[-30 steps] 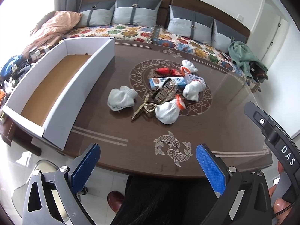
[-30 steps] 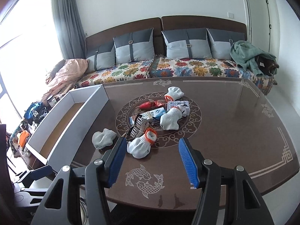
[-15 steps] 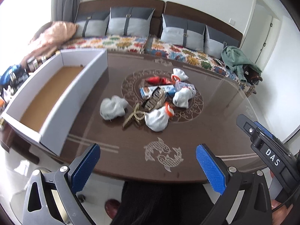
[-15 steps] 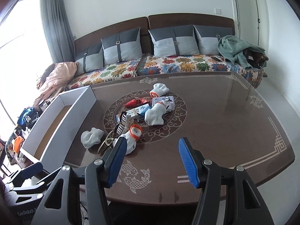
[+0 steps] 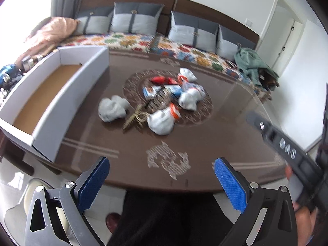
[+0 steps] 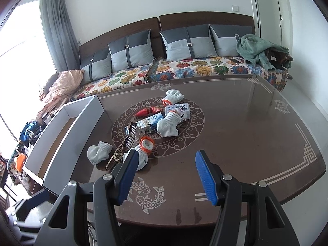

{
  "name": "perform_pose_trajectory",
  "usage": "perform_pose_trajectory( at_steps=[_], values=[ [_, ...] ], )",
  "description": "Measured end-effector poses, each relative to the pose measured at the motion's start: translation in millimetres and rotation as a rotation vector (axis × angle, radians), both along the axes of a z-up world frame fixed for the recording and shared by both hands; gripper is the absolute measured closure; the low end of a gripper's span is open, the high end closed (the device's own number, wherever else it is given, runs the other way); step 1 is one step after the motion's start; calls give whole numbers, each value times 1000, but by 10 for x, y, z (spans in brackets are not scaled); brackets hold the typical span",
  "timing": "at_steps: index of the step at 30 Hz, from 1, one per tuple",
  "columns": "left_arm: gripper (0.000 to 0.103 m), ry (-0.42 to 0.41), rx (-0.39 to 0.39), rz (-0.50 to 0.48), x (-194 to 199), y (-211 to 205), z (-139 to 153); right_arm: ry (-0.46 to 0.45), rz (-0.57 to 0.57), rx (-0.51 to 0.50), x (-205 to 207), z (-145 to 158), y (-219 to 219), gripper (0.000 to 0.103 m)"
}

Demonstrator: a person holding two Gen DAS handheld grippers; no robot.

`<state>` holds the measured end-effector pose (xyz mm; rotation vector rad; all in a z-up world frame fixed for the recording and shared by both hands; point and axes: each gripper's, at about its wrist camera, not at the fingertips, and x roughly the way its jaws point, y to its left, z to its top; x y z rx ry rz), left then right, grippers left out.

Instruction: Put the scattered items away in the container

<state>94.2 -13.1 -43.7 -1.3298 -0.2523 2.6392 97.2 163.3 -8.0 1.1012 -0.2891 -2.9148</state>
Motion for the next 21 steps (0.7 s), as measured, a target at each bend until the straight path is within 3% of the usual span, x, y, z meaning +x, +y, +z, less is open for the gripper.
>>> perform_pose_trajectory(
  at_steps=[13, 17, 21],
  values=[
    [0, -35, 177, -139, 10, -89, -23, 35, 14, -25, -39, 28, 3, 44],
    [0, 128, 102, 30, -7, -390, 295, 59, 35, -21, 3, 57, -46, 44],
    [0, 381, -22, 152, 214, -545, 766, 119, 37, -14, 96, 155, -12, 44]
  ],
)
